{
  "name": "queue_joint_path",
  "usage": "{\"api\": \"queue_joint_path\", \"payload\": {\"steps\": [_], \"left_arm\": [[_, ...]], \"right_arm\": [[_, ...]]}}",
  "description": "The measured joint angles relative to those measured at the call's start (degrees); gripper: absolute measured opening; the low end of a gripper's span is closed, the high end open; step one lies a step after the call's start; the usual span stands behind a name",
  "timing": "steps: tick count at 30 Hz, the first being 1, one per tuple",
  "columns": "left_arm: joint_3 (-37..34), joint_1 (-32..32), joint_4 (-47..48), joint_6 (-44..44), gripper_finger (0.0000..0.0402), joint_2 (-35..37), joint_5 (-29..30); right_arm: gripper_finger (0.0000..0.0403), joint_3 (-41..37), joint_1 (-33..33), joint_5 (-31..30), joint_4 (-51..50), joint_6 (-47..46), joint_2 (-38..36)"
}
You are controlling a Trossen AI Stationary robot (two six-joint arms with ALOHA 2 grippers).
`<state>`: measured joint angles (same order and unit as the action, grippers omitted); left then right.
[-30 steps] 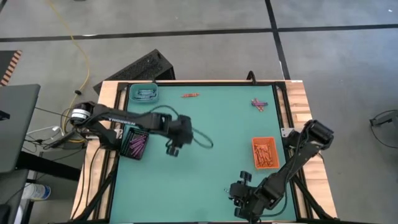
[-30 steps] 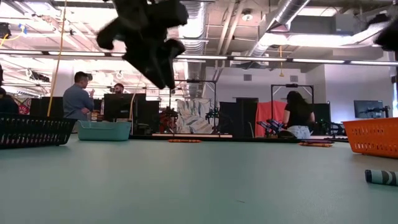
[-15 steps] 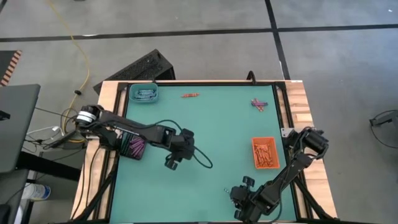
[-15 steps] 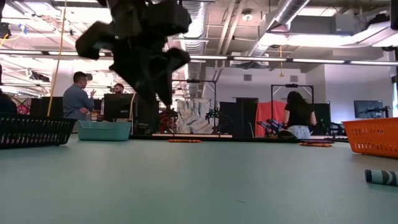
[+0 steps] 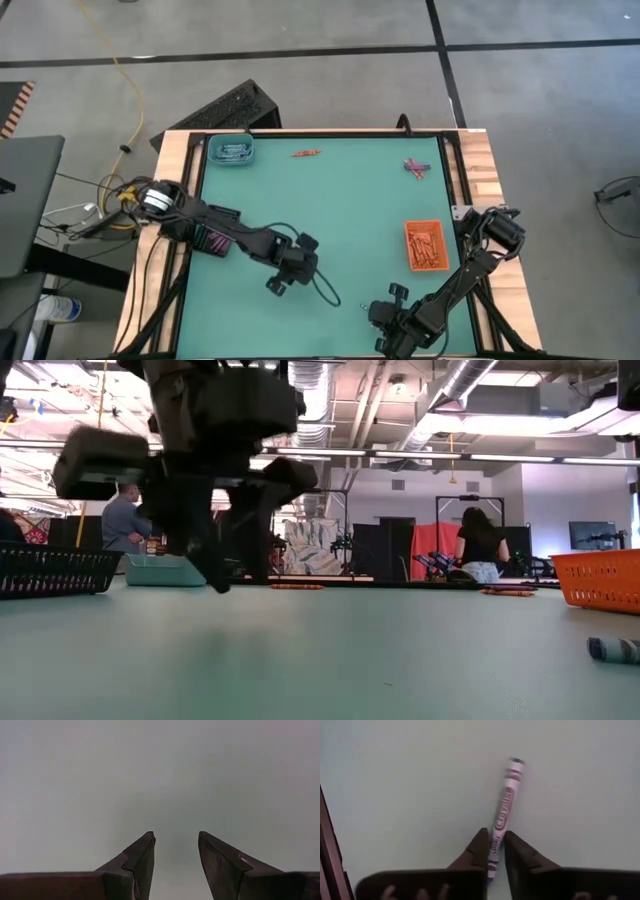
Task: Sort crayons
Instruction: Put the blue crayon into the green bin
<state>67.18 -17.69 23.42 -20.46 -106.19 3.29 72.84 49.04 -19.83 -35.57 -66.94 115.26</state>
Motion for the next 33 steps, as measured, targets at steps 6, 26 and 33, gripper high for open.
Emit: {"api": "queue_joint_path", "payload": {"steps": [6,26,33], "left_arm": [[0.0,-0.8,-5.6,-1.0,0.0142,0.0,0.4],[-17.2,2.3,-48.6,-1.6,0.0142,4.4,-8.9],[-23.5,2.6,-60.4,-7.6,0.0141,11.3,-8.4]], "right_arm": [[0.0006,0.0,-0.1,0.2,0.0,-0.1,0.0],[0.0001,13.4,-2.4,-13.8,-17.1,8.7,0.6],[0.0000,20.4,-3.1,-25.1,-20.6,16.7,0.4]]}}
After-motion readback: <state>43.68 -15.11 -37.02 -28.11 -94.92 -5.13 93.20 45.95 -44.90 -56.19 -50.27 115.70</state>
